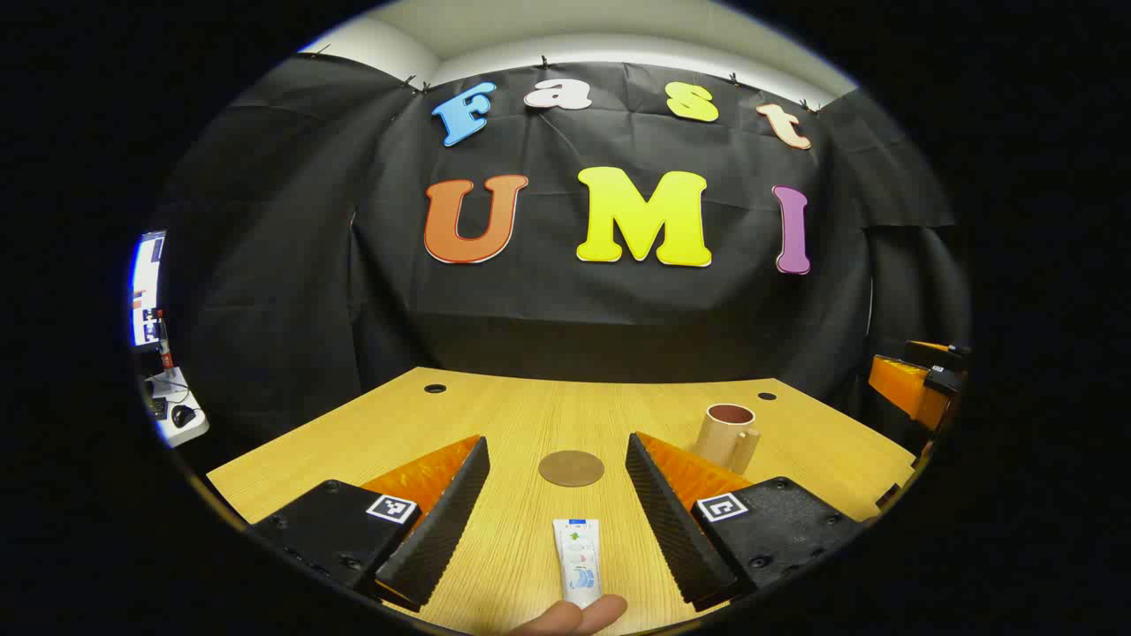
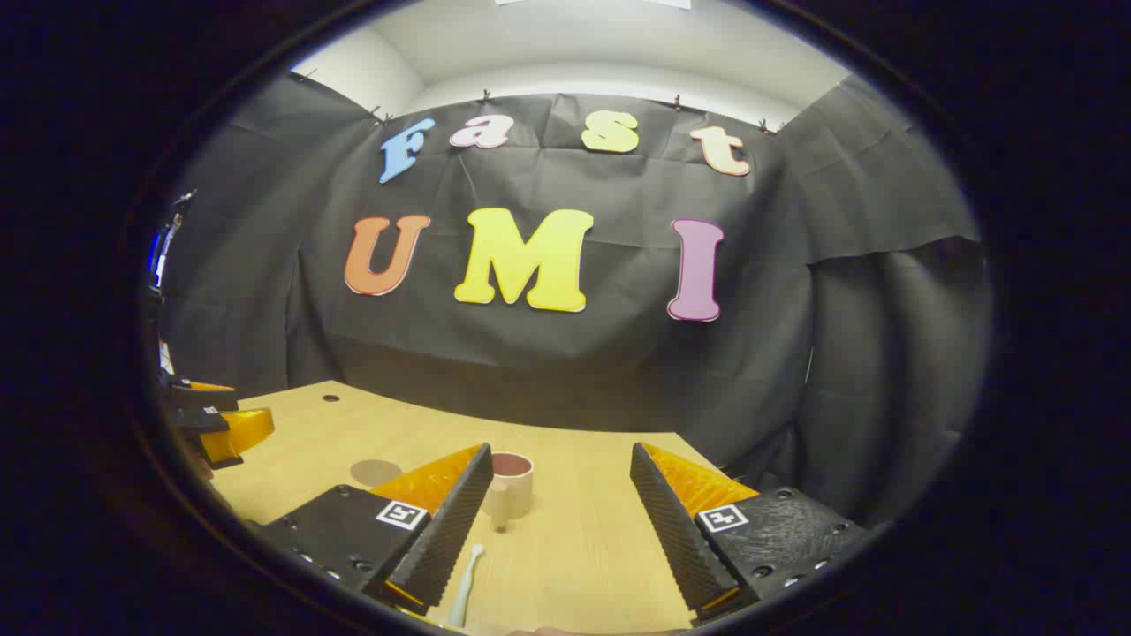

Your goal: Put the toothbrush and toothpaste on the desktop into the cup, then pick up the cup and place it on the coaster on the desktop.

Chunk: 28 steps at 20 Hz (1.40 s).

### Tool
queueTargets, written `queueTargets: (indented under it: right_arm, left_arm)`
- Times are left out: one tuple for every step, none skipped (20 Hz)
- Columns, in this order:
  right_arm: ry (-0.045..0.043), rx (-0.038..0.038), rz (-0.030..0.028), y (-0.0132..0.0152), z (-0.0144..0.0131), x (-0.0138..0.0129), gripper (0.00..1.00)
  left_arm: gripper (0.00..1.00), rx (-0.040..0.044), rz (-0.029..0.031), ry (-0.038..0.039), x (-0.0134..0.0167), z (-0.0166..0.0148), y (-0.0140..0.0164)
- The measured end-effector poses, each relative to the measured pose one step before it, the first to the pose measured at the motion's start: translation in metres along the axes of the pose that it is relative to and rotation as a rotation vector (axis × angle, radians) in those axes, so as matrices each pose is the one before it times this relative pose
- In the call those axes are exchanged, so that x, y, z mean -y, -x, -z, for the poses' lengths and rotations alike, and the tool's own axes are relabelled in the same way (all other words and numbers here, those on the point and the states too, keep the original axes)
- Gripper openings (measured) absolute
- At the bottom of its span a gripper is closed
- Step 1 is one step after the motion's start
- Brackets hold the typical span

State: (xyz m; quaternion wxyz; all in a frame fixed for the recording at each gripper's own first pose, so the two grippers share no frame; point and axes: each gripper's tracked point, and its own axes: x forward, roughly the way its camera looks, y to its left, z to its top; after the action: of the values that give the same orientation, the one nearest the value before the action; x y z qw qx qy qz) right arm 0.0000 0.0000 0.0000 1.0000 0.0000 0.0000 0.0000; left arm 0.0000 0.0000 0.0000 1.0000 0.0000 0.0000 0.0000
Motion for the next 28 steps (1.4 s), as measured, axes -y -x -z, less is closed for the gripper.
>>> queueTargets:
  right_arm:
    - [-0.0053, 0.00113, -0.00248, 0.00091, 0.00019, -0.00035, 0.95]
    - [-0.0023, 0.00156, -0.00154, 0.00106, -0.00041, 0.00017, 0.95]
    - [0.00032, 0.00099, 0.00224, 0.00025, 0.0001, 0.0012, 0.95]
    - [0.00151, 0.00124, 0.00039, -0.00002, -0.00059, 0.0006, 0.95]
    - [0.00057, -0.00131, 0.00358, -0.00044, 0.00092, 0.0012, 0.95]
    - [-0.00229, -0.00098, -0.00189, 0.00063, 0.00004, -0.00042, 0.95]
    - [-0.00313, -0.00124, -0.00041, 0.0008, 0.00047, -0.00029, 0.95]
    - [0.00005, -0.0003, -0.00138, -0.00002, 0.0001, -0.00051, 0.95]
    - [0.00571, -0.00196, 0.00268, -0.00041, 0.00192, 0.00081, 0.95]
    - [0.00505, -0.00117, 0.00179, 0.0001, 0.0006, 0.00037, 0.95]
    - [0.00145, -0.001, 0.00149, -0.001, 0.00105, -0.00054, 0.95]
    - [-0.00008, -0.00366, -0.00353, -0.00051, 0.00066, -0.00092, 0.95]
    - [0.00006, -0.00419, -0.00336, -0.00059, 0.00276, -0.00133, 0.95]
    - [-0.0002, -0.00665, 0.00005, -0.00093, 0.00129, -0.00035, 0.95]
    - [-0.00209, -0.00458, -0.00347, -0.00059, 0.00233, -0.00055, 0.99]
    - [0.00068, -0.00563, -0.0033, -0.0004, 0.00092, -0.0018, 0.99]
    - [0.00086, -0.00519, -0.00006, -0.00196, 0.00332, -0.00084, 0.99]
    - [0.00123, -0.00702, -0.00124, -0.00138, 0.0029, -0.00129, 0.99]
    - [-0.00135, -0.01011, -0.0046, -0.00165, 0.00589, -0.00331, 0.99]
    - [-0.00001, -0.01872, -0.00604, -0.00238, 0.00766, -0.00388, 0.95]
    - [0.00163, -0.02698, -0.00765, -0.00325, 0.01161, -0.00424, 0.95]
    - [-0.00089, -0.02947, -0.01092, -0.00371, 0.01119, -0.00495, 0.95]
    - [-0.00301, -0.03033, -0.01432, -0.00388, 0.01208, -0.00556, 0.99]
    - [-0.00612, -0.03544, -0.01535, -0.00448, 0.01239, -0.00617, 0.95]
    - [-0.00922, -0.03796, -0.01719, -0.00566, 0.01338, -0.0064, 0.95]
    - [-0.01268, -0.04103, -0.01667, -0.00536, 0.01259, -0.00503, 0.95]
    - [-0.0149, -0.03958, -0.01518, -0.0061, 0.01338, -0.00467, 0.95]
    - [-0.00931, -0.04017, -0.01948, -0.00555, 0.01176, -0.00591, 0.95]
  left_arm:
    - [0.99, 0.00356, 0.00171, -0.00405, 0.0023, -0.00131, 0.00083]
    - [0.99, 0.00654, 0.00475, -0.00462, 0.00141, -0.00137, 0.00063]
    - [0.99, 0.00648, 0.0019, -0.00501, 0.00074, -0.00231, 0.00143]
    - [0.99, 0.00809, 0.00061, -0.00574, 0.00105, -0.00227, 0.00109]
    - [0.99, 0.00591, 0.00101, -0.00629, 0.00075, -0.0019, 0.00047]
    - [0.99, 0.00805, -0.00005, -0.0047, 0.00078, -0.00294, 0.00022]
    - [0.99, 0.00298, -0.0036, -0.00283, 0.0001, -0.00094, 0.00108]
    - [0.99, 0.00082, -0.00281, 0.0002, -0.00002, -0.00046, 0.0001]
    - [0.99, -0.00051, -0.00102, 0.00082, -0.00059, -0.0003, 0.00099]
    - [0.99, 0.00365, 0.00824, 0.003, 0.00184, -0.00103, 0.00121]
    - [0.99, 0.00241, 0.00846, 0.00429, 0.00309, -0.00074, -0.00015]
    - [0.99, 0.00248, 0.00093, 0.00143, 0.00088, -0.00105, -0.00022]
    - [0.99, 0.00041, -0.00335, -0.00242, -0.00235, 0.00079, -0.00005]
    - [0.99, 0.00048, -0.00199, -0.00333, -0.00107, -0.00025, -0.00026]
    - [0.99, -0.00064, -0.00109, -0.00198, -0.0005, 0.00007, 0.00077]
    - [0.99, -0.00177, 0.0011, -0.00116, 0.00089, 0.00129, -0.0002]
    - [0.99, -0.00189, 0.00263, 0.00021, 0.00067, -0.00008, -0.00083]
    - [0.99, -0.00683, 0.00142, -0.00051, 0.00056, 0.00252, 0.0003]
    - [0.99, -0.00303, -0.00025, 0.00096, -0.00039, 0.00222, 0.00076]
    - [0.99, -0.00243, 0.00158, 0.00029, -0.00013, 0.00166, 0.00021]
    - [0.99, -0.00153, 0.00098, -0.00024, -0.00001, 0.00149, -0.0002]
    - [0.99, -0.0029, -0.00017, -0.00202, -0.00039, 0.00139, 0.00016]
    - [0.99, -0.00263, -0.00181, -0.00183, -0.0007, 0.0024, 0.00029]
    - [0.99, -0.00137, -0.00003, -0.00083, -0.00057, 0.00169, -0.00015]
    - [0.99, -0.00246, 0.00075, -0.00021, 0.00015, 0.00227, 0.00076]
    - [0.99, -0.00452, -0.00152, 0.00158, -0.00163, 0.00275, 0.0006]
    - [0.99, -0.00243, -0.00058, 0.00282, -0.00142, 0.00214, 0.00047]
    - [0.99, -0.00522, -0.00196, 0.00329, -0.00142, 0.00261, 0.00016]
